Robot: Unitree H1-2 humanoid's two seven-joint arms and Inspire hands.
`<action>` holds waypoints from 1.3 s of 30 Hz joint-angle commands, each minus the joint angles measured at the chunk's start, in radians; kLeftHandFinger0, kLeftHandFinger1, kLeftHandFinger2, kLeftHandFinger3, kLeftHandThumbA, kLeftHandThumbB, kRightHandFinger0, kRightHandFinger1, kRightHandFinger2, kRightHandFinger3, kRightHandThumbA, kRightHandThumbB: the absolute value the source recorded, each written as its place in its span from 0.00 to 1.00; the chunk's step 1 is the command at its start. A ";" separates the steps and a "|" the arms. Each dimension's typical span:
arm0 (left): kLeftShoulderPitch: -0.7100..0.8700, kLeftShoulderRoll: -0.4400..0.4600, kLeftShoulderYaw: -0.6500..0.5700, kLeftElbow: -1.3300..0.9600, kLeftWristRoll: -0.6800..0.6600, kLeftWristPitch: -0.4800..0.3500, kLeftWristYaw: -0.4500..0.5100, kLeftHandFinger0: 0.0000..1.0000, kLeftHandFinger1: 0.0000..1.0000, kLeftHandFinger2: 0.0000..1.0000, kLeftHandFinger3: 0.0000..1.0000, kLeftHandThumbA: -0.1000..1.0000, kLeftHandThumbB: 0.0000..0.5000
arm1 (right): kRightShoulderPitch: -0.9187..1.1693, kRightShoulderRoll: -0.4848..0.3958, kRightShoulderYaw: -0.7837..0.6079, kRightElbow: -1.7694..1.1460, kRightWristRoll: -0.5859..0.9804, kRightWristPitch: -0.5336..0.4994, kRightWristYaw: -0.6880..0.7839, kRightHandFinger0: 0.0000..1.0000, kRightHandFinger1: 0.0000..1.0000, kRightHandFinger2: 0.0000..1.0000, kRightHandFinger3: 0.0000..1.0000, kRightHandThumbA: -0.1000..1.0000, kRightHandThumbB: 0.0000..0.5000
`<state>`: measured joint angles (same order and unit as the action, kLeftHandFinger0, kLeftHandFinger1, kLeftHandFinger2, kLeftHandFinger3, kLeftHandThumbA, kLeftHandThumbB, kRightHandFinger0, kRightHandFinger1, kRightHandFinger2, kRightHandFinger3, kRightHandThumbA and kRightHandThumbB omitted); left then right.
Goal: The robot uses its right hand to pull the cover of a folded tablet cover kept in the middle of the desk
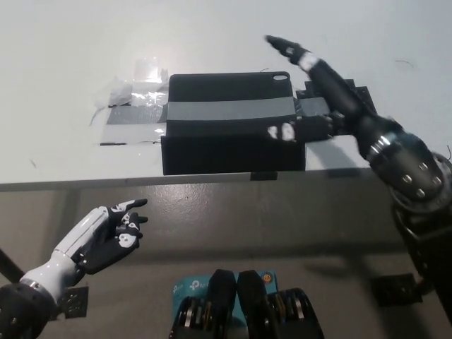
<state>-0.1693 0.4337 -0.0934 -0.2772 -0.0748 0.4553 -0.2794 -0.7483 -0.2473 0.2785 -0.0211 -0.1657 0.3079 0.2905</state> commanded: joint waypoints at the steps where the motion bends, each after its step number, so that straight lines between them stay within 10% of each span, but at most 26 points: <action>1: -0.004 0.016 0.007 -0.020 0.003 0.015 -0.011 0.75 0.83 0.95 1.00 1.00 0.17 | -0.155 -0.008 0.041 0.066 -0.046 0.044 0.069 1.00 1.00 1.00 1.00 1.00 1.00; 12: -0.016 0.000 -0.003 -0.007 0.003 0.015 -0.006 0.75 0.83 0.96 1.00 1.00 0.27 | -0.359 -0.031 0.305 0.426 -0.281 -0.028 0.095 1.00 1.00 1.00 1.00 1.00 1.00; 39: -0.039 0.018 0.002 -0.026 0.008 0.015 -0.012 0.76 0.85 0.99 1.00 1.00 0.14 | -0.243 0.004 0.476 0.487 -0.443 -0.090 0.176 1.00 1.00 1.00 1.00 1.00 1.00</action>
<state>-0.1860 0.4296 -0.0976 -0.2748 -0.0713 0.4568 -0.2827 -0.9722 -0.2155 0.7523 0.5182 -0.5637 0.2489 0.4219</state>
